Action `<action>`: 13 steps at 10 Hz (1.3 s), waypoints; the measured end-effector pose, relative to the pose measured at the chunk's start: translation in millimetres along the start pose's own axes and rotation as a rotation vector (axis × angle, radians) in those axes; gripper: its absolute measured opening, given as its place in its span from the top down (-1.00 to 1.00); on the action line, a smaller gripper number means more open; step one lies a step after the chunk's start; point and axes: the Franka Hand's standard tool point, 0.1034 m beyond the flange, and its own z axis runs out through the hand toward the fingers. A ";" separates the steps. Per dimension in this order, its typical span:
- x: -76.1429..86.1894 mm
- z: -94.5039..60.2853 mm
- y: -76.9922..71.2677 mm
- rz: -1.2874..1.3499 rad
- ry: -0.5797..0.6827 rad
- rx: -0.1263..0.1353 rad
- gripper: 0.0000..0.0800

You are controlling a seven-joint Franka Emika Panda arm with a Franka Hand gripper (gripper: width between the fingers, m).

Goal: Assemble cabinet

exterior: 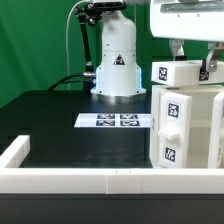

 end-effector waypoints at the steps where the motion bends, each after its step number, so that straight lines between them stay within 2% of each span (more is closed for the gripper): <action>1: 0.1 0.1 -0.5 0.012 0.001 0.004 -0.39; 6: -1.0 -0.1 -1.7 0.376 -0.010 0.010 -0.39; 8: 0.1 -0.3 -3.4 0.552 -0.015 0.023 -0.39; 13: -2.5 -1.0 -4.6 0.729 -0.045 0.026 -0.39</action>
Offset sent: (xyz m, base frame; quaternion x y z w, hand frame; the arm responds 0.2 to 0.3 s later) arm 0.0000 0.0000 0.0000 0.0000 0.0000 0.1938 0.9810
